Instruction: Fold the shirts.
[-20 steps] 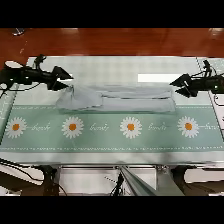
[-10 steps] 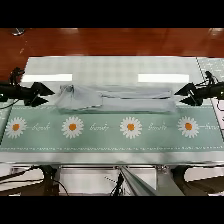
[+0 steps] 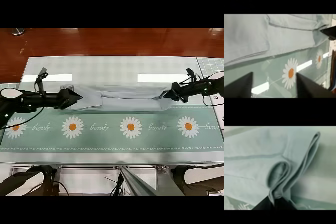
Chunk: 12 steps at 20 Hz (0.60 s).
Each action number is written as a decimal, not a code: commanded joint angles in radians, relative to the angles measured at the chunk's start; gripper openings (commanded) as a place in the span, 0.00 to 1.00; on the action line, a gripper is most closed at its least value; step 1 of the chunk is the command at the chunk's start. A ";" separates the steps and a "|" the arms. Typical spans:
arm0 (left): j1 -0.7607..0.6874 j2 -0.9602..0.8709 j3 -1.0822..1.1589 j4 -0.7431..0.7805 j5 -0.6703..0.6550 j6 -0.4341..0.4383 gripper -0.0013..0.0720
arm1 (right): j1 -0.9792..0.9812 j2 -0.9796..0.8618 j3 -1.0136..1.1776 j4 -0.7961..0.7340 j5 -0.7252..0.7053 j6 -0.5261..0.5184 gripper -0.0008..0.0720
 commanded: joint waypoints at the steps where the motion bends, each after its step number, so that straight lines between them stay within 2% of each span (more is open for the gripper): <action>1: -0.133 0.007 -0.008 -0.024 0.091 0.023 0.07 | -0.006 0.146 -0.004 -0.084 0.081 -0.030 0.05; 4: -0.294 0.003 0.064 -0.073 0.127 0.100 0.04 | -0.010 0.391 -0.048 -0.109 0.092 -0.047 0.05; 6: -0.424 -0.036 0.148 0.023 0.274 0.076 0.04 | -0.010 0.555 -0.091 -0.109 0.096 -0.035 0.05; 8: -0.527 -0.132 0.266 0.154 0.373 -0.059 0.04 | -0.009 0.705 -0.135 -0.108 0.116 0.008 0.05; 10: -0.606 -0.268 0.412 0.230 0.362 -0.173 0.04 | -0.009 0.819 -0.172 -0.108 0.142 0.040 0.05; 12: -0.673 -0.415 0.562 0.241 0.306 -0.241 0.04 | -0.009 0.914 -0.203 -0.099 0.168 0.070 0.05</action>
